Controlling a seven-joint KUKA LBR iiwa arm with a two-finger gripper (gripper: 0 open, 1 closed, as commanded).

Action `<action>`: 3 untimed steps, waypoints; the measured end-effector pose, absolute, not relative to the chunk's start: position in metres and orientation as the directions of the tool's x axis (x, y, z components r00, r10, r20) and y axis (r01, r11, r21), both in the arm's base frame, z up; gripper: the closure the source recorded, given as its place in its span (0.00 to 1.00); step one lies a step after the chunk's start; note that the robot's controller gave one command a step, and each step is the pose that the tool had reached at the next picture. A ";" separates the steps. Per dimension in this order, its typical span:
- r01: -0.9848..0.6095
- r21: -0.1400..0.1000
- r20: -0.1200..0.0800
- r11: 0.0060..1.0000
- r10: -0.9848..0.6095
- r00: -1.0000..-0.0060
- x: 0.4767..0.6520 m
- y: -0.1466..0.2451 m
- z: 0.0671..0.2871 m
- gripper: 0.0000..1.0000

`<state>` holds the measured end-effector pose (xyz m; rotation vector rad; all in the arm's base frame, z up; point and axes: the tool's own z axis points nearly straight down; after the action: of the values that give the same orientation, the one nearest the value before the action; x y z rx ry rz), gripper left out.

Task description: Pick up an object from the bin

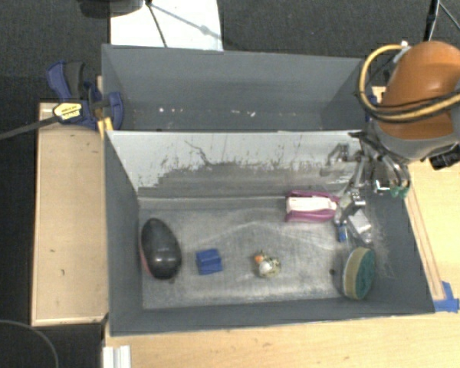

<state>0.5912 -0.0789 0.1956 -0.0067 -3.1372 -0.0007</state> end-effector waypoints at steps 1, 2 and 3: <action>0.111 0.001 0.002 0.994 0.111 -0.994 0.591 -0.091 0.151 0.00; 0.194 0.001 0.003 0.981 0.194 -0.981 0.590 -0.085 0.144 0.00; 0.225 0.001 0.002 0.974 0.225 -0.974 0.588 -0.076 0.122 0.00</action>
Offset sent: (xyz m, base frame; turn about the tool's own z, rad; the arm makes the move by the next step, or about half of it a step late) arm 0.0001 -0.0124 -0.0429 0.1069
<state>0.5879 -0.0758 0.1224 -0.3559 -3.1191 -0.0019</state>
